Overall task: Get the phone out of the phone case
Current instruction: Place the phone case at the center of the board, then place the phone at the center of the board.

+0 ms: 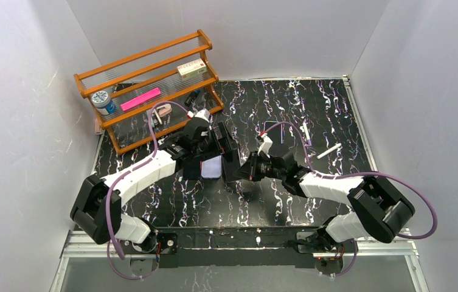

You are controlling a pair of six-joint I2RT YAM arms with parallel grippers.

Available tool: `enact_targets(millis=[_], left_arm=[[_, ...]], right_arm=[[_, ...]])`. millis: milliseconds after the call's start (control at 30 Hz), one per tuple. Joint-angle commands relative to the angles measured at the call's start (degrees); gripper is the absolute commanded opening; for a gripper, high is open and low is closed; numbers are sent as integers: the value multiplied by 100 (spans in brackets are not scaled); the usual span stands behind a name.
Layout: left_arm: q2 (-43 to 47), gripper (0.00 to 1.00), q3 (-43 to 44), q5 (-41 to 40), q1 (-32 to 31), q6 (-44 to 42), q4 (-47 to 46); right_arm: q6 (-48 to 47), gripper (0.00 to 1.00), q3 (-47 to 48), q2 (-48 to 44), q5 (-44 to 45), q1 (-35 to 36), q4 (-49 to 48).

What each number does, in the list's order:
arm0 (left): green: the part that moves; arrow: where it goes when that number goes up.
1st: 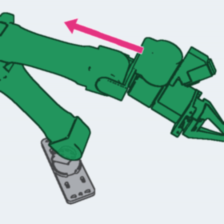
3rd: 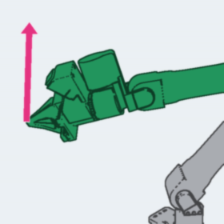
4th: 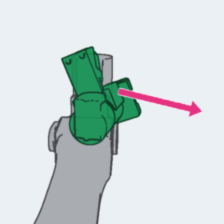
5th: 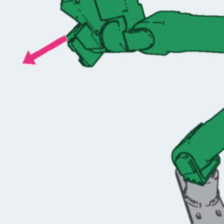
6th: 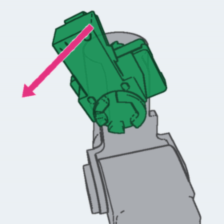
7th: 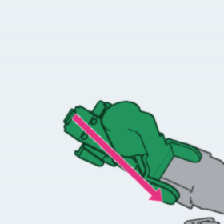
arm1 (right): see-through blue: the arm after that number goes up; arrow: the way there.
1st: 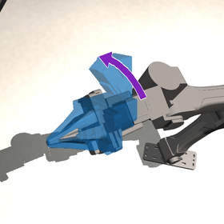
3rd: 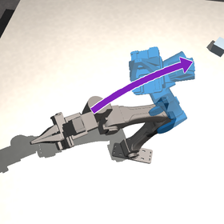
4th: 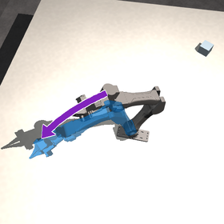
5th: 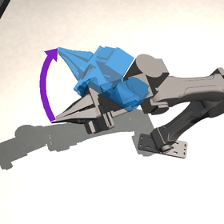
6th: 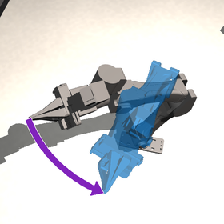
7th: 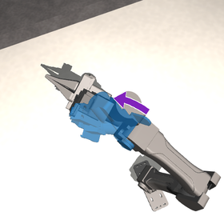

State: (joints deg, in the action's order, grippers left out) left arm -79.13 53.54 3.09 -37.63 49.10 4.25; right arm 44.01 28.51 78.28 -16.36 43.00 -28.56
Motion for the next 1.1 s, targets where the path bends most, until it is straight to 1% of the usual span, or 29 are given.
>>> enact_targets(millis=[0, 133, 233, 300, 367, 433, 467, 533, 567, 600, 667, 767, 800, 867, 933, 1000, 1067], left_arm=[[-171, 98, 188, -93, -45, -21, -2], [-245, 98, 63, -438, -45, -81, 41], [-327, 98, 17, -380, -49, -74, -14], [-350, 93, 31, -339, -52, -84, -47], [-349, 83, 49, -324, -54, -125, -64], [-336, 69, 64, -317, -60, -178, -56], [-327, 57, 61, -318, -56, -193, -44], [-286, 36, 95, -387, -53, -257, 49], [-267, 28, 126, -460, -52, -313, 132], [-247, 21, 167, -565, -44, -382, 228], [-214, 13, 299, -759, -23, -589, 555], [-174, 6, 531, -1092, 132, -1003, 1088], [-173, 5, 619, -1140, 235, -1158, 1280], [-192, 5, 775, -1200, 526, -1491, 1673], [-228, 5, 949, -1148, 915, -1850, 2026], [-329, 5, 1151, -1163, 1286, -2214, 2429], [-509, 4, 1355, -1460, 1508, -2576, 2835]], right_arm=[[38, 1, 445, 64, 25, 173, -799], [98, 1, 467, 90, 30, 221, -902], [120, 1, 488, 122, 7, 250, -971], [140, 1, 494, 163, -19, 267, -1023], [169, 1, 489, 223, -45, 272, -1080], [194, 1, 480, 269, -81, 279, -1158], [211, 1, 481, 293, -102, 279, -1187], [215, 1, 478, 304, -113, 279, -1225], [213, 4, 473, 305, -99, 279, -1223], [193, 12, 471, 293, -85, 278, -1223], [128, 30, 463, 244, 13, 272, -1163], [-49, 53, 443, 40, 269, 230, -855], [-155, 65, 451, -48, 358, 214, -680], [-369, 78, 462, -238, 601, 157, -317], [-579, 87, 429, -439, 826, 104, -5], [-768, 91, 376, -644, 1092, 66, 257], [-971, 93, 347, -828, 1377, 33, 535]])
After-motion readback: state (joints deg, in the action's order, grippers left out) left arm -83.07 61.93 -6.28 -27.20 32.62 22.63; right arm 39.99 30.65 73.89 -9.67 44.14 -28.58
